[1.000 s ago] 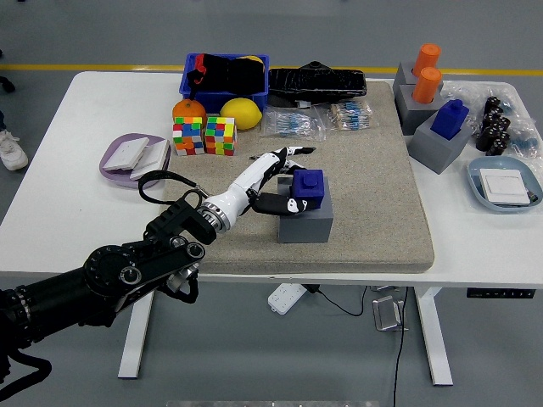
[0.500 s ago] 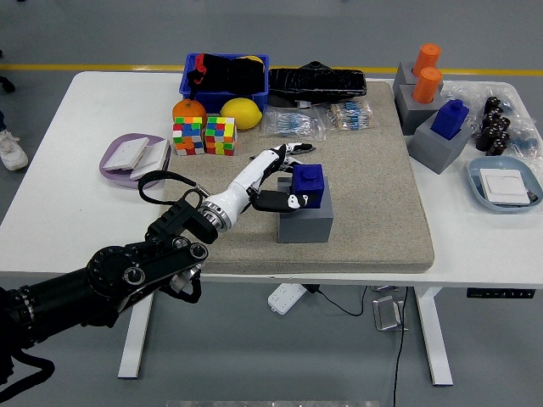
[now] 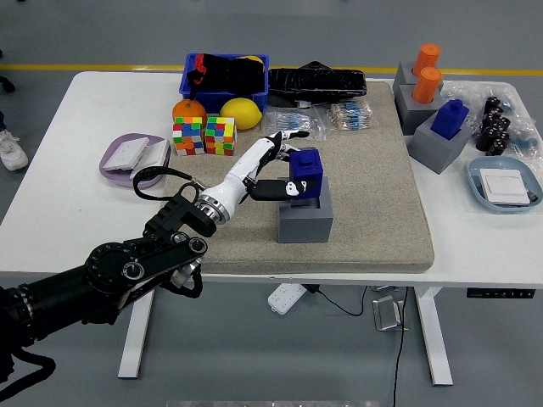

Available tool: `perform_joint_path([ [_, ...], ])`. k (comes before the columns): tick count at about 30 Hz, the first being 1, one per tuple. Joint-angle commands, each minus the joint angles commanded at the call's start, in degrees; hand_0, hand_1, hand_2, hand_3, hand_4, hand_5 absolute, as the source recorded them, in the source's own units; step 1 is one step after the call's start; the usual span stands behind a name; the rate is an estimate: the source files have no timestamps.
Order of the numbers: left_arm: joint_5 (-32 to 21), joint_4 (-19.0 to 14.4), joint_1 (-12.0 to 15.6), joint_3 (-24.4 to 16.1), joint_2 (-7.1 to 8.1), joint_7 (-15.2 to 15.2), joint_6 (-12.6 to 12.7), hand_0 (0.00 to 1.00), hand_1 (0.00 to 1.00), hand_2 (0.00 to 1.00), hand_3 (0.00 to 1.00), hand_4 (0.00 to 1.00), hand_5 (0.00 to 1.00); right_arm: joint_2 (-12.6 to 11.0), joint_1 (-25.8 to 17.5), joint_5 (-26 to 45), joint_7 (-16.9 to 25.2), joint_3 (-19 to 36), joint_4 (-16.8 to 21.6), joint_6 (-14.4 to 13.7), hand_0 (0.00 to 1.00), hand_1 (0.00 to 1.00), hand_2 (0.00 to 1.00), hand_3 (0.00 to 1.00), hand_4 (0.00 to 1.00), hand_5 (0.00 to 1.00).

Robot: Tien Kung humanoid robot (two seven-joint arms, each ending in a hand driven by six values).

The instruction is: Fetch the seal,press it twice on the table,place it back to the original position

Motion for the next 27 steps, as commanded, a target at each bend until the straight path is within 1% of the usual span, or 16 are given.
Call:
perform_joint_path([
  [4, 0.7, -0.7, -0.3, -1.3, 1.04, 0.5, -0.3, 0.836, 0.546, 0.487, 0.819, 0.579, 0.002, 0.0, -0.1, 0.0, 0.0, 0.2, 0.0, 0.0, 0.882, 0.746, 0.731, 0.755, 0.848, 0.534],
  [8, 1.3, -0.8, -0.7, -2.6, 2.44, 1.0, -0.5, 0.834, 0.543, 0.482, 0.818, 0.583, 0.002, 0.1, -0.2, 0.1, 0.0, 0.3, 0.0, 0.0, 0.882, 0.745, 0.731, 0.756, 0.848, 0.535],
  [12, 1.3, 0.6, -1.0, -3.5, 4.12, 1.3, -0.7, 0.834, 0.539, 0.48, 0.818, 0.584, 0.002, 0.0, -0.3, 0.1, 0.0, 0.5, 0.0, 0.0, 0.882, 0.745, 0.731, 0.754, 0.848, 0.535],
  [17, 0.5, 2.6, -0.7, -2.7, 5.76, 1.6, -1.1, 0.834, 0.539, 0.48, 0.818, 0.584, 0.002, 0.1, -0.5, -0.1, 0.0, 1.1, 0.0, -0.1, 0.882, 0.745, 0.731, 0.754, 0.848, 0.535],
  [22, -0.9, 5.1, 0.1, -1.3, 6.38, 1.5, -1.4, 0.834, 0.535, 0.477, 0.818, 0.585, 0.002, 0.2, -0.5, -0.2, 0.1, 1.3, 0.0, -0.1, 0.882, 0.745, 0.73, 0.756, 0.848, 0.535],
  [27, -3.3, 7.7, 0.9, 0.2, 6.53, 1.2, -1.9, 0.833, 0.534, 0.476, 0.818, 0.584, 0.002, 0.3, -0.5, -0.1, 0.2, 1.3, 0.0, -0.1, 0.881, 0.744, 0.73, 0.755, 0.847, 0.535],
])
